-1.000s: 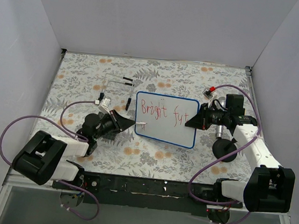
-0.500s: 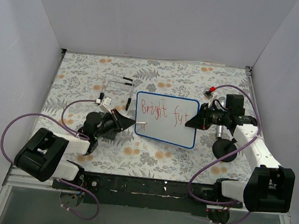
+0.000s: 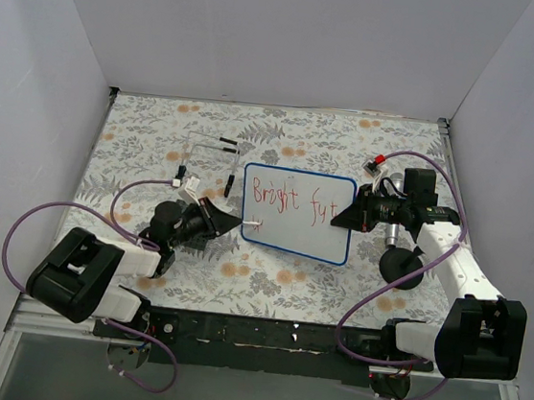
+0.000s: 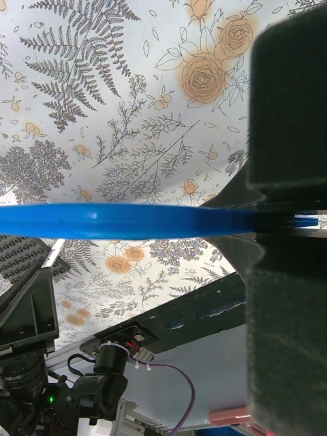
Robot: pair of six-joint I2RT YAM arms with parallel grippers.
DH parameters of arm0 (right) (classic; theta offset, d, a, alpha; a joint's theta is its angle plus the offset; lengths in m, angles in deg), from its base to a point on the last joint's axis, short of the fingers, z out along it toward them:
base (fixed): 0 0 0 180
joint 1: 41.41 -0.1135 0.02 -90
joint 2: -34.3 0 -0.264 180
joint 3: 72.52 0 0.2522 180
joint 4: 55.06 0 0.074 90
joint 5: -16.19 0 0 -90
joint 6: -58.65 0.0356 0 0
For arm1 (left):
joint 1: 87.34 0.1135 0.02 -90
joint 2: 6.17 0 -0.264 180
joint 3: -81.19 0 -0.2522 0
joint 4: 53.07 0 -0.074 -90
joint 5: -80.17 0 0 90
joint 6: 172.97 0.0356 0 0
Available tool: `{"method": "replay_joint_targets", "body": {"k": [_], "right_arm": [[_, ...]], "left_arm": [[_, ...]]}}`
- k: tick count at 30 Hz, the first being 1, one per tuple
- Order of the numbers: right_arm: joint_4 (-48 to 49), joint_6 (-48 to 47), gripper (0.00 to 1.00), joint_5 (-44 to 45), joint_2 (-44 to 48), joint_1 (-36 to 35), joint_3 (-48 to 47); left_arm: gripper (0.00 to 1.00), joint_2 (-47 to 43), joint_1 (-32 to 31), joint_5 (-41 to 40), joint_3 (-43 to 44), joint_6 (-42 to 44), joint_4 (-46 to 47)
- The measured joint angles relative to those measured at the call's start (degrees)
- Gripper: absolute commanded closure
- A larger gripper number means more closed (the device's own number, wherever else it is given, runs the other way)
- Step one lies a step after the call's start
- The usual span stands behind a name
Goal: Write a sentence on the whiteboard
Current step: Write with the whiteboard marker without the cap on the whiteboard.
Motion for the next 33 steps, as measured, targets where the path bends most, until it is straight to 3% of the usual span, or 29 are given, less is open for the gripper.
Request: {"method": "replay_joint_targets", "body": {"k": [33], "right_arm": [[0.4, 0.0, 0.99, 0.1, 0.0, 0.3, 0.0]], "left_arm": [[1.0, 0.8, 0.0, 1.0, 1.8, 0.0, -4.0]]}}
